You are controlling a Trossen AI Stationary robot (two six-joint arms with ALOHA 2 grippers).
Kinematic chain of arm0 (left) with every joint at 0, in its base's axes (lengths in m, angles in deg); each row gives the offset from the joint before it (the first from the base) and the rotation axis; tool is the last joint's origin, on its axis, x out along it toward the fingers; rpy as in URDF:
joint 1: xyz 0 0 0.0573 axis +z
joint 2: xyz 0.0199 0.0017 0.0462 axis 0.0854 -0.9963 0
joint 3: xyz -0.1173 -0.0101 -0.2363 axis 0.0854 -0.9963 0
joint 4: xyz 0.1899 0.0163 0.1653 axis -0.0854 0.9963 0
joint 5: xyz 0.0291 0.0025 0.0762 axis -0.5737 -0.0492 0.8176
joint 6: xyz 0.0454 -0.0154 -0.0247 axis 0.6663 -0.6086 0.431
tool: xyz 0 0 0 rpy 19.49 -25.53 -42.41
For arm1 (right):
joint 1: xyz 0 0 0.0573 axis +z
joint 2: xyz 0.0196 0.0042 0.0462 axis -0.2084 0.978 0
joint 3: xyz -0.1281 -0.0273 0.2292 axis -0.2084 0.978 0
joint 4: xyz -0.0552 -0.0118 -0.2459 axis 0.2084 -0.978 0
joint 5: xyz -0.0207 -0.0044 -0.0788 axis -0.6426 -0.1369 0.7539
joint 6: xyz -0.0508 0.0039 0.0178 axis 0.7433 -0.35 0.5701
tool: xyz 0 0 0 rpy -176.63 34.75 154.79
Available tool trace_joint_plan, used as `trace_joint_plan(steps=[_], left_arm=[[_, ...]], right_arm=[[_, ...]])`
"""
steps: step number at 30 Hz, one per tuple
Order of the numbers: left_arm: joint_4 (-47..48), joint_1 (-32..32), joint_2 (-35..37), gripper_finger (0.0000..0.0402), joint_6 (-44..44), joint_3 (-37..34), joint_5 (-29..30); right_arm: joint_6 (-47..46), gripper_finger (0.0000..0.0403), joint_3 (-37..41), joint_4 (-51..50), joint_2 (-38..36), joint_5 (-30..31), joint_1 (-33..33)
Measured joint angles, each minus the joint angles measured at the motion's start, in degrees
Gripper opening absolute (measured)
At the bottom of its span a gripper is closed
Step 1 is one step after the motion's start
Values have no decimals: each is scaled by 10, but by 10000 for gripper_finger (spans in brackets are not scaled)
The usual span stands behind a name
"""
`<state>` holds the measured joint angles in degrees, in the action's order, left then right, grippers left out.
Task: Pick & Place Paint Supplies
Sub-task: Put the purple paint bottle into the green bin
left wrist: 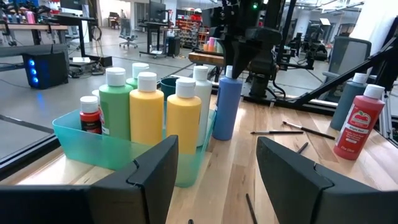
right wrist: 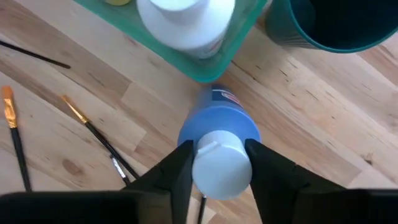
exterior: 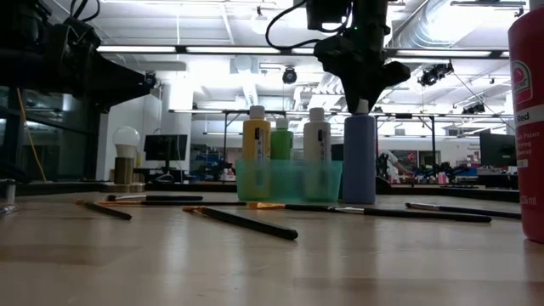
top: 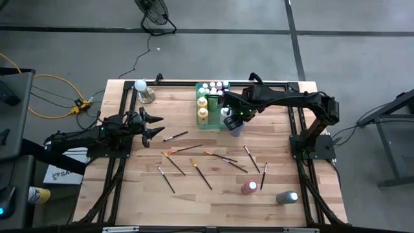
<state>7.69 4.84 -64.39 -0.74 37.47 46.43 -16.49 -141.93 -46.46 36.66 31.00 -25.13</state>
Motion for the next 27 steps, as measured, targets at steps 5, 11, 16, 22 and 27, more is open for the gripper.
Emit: trace_joint_plan(steps=[5,11,16,22,27], left_arm=[[0,0,0,211,0,0,0],[0,0,0,211,0,0,0],[0,0,0,211,0,0,0],[0,0,0,211,0,0,0],[0,0,0,211,0,0,0]], right_arm=[[0,115,0,-5,-1,1,0],[4,115,0,-22,-24,1,0],[-4,115,0,-39,-67,11,-7],[-6,115,-25,-46,-119,44,-24],[10,115,-65,-45,-138,87,-37]])
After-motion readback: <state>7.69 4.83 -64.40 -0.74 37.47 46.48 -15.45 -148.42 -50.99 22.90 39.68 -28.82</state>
